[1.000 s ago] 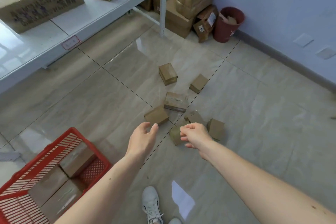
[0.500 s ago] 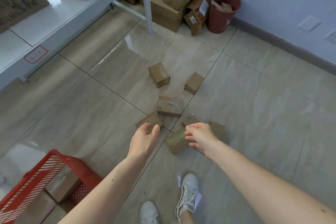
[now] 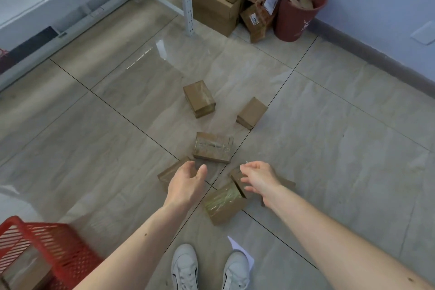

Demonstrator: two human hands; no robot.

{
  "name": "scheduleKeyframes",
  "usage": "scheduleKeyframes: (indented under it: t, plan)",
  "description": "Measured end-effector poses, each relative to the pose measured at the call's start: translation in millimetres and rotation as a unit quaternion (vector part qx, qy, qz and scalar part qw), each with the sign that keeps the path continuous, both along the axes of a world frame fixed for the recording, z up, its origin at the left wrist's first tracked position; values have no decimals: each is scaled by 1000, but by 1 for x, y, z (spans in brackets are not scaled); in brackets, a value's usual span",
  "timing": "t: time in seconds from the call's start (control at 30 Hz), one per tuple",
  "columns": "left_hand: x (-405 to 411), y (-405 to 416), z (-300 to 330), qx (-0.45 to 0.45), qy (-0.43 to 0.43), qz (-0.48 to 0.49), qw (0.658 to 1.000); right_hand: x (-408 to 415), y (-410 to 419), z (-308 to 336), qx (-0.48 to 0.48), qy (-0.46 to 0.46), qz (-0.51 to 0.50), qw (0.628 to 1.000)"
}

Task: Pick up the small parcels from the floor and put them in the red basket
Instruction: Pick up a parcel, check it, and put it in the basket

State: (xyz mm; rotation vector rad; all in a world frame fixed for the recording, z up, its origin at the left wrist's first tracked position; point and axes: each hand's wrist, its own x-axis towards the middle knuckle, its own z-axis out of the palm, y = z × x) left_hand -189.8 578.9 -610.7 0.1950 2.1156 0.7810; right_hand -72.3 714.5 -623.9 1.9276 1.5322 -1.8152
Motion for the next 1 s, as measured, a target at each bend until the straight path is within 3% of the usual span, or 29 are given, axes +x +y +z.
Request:
scheduleKeyframes:
  t: [0.6,0.77,1.0]
  plan:
    - [-63,60,-229,-9,15,-59,998,-53,50,-226,8,-59,98,993]
    - [-69,66,-265,-5,-18,-42,999,-61,52,-261,-10,-57,104,993]
    - [-72,69,-273,22,5,-29,999,-63,53,-260,1,-17,75,997]
